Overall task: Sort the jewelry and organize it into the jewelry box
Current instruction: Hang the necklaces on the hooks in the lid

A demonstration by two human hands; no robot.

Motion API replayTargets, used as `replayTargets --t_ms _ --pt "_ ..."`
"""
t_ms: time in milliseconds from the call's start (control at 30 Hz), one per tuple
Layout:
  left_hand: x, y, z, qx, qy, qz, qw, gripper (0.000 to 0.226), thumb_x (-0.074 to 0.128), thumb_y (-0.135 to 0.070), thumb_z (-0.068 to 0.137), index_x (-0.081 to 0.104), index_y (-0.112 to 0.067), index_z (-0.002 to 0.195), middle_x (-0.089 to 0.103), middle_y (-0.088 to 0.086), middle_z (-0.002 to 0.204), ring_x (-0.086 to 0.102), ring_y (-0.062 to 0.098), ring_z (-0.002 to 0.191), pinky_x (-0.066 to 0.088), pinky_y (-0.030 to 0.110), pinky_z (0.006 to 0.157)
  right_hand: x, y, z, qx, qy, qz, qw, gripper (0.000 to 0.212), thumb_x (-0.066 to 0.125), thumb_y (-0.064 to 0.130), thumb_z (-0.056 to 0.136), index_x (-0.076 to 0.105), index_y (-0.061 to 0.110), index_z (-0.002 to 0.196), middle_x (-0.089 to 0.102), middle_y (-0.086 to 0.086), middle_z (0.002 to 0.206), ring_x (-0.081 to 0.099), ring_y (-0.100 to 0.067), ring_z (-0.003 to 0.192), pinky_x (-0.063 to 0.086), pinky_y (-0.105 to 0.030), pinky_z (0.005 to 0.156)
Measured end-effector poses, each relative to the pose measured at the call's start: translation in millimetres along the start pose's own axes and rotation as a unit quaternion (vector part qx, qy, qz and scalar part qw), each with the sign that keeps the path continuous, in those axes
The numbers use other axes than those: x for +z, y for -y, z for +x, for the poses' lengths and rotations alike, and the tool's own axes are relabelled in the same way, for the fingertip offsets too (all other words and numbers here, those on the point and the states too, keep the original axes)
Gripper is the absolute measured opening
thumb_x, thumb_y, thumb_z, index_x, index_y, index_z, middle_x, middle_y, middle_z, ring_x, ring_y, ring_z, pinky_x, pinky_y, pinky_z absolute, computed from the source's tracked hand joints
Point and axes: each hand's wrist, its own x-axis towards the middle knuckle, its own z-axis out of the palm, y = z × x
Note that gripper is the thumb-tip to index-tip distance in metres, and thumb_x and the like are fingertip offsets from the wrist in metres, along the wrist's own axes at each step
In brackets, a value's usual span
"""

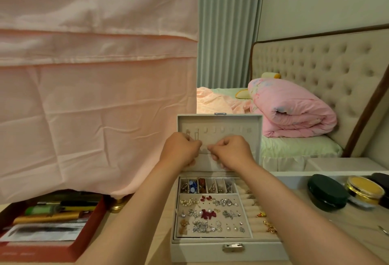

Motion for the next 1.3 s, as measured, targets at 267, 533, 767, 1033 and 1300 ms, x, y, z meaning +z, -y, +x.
replayTargets --t_ms 267,533,767,1033,1300 --pt "-0.7 -10.6 -1.1 0.075 -0.076 -0.025 0.994 0.031 0.067 -0.035 0.09 0.073 -0.009 0.074 0.069 0.001 0.071 0.061 0.01 0.068 0.045 0.025 0.063 -11.0 18.1 3.1 -0.072 -0.123 0.031 0.989 0.02 0.077 0.033 0.085 0.076 0.017 0.073 0.071 0.012 0.076 0.061 0.001 0.074 0.042 -0.02 0.066" --pt "9.3 -18.7 11.9 0.063 -0.157 0.063 0.984 0.03 0.064 -0.034 0.086 0.063 -0.016 0.061 0.061 -0.003 0.062 0.06 0.017 0.067 0.04 0.027 0.056 0.2 26.1 17.6 -0.052 -0.185 0.035 0.981 0.026 0.081 0.038 0.078 0.065 0.022 0.065 0.066 0.013 0.07 0.058 -0.002 0.068 0.037 -0.017 0.054" --pt "12.6 -16.5 15.0 0.029 -0.159 0.125 0.979 0.026 0.061 -0.04 0.089 0.066 -0.019 0.073 0.065 -0.002 0.075 0.061 0.021 0.074 0.037 0.027 0.057 11.5 23.3 21.6 -0.041 -0.186 0.02 0.981 0.02 0.079 0.034 0.081 0.067 0.022 0.069 0.067 0.011 0.075 0.061 -0.008 0.073 0.036 -0.018 0.053" --pt "2.5 -7.6 2.5 0.043 -0.005 0.093 0.995 0.028 0.062 -0.036 0.091 0.069 -0.013 0.075 0.068 0.002 0.066 0.067 0.021 0.067 0.054 0.032 0.061 4.8 7.2 -2.0 -0.058 -0.06 -0.018 0.996 0.028 0.075 0.031 0.087 0.069 0.013 0.066 0.067 0.003 0.065 0.062 -0.01 0.064 0.047 -0.024 0.059" --pt "-12.6 -10.4 -30.3 0.081 0.14 -0.045 0.986 0.016 0.061 -0.023 0.096 0.074 -0.016 0.102 0.072 -0.003 0.095 0.067 0.012 0.084 0.058 0.023 0.071 -5.4 8.2 -35.9 -0.016 0.189 0.057 0.98 0.008 0.069 0.014 0.091 0.075 0.018 0.091 0.075 0.005 0.075 0.068 -0.003 0.064 0.052 -0.021 0.062"
